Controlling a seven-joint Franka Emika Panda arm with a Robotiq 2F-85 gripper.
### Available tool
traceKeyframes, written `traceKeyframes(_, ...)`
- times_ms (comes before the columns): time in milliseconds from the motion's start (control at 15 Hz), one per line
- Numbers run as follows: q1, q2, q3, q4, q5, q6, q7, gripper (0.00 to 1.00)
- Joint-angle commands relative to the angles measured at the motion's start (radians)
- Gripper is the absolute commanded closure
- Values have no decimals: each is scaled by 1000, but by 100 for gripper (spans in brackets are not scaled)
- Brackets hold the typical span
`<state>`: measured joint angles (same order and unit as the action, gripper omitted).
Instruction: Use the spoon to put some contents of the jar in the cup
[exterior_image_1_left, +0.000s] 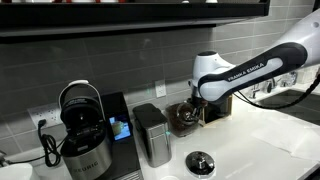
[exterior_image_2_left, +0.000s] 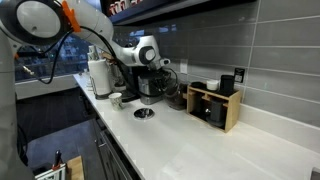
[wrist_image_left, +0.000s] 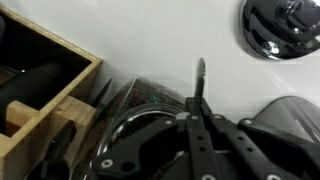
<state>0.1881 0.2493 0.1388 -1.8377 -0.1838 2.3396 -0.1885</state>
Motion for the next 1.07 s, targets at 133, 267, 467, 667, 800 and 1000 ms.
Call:
traceKeyframes(133, 45, 64, -39, 120, -220, -163, 170, 99)
traceKeyframes(267, 54, 84, -28, 171, -233, -230, 169, 99)
traceKeyframes(467, 66, 113, -13, 234, -213, -295, 139, 99)
traceKeyframes(667, 93, 162, -16, 304, -239, -352, 152, 99)
traceKeyframes(800, 112, 198, -21, 348, -262, -387, 157, 99)
traceKeyframes(1000, 135, 255, -29, 417, -285, -426, 161, 99)
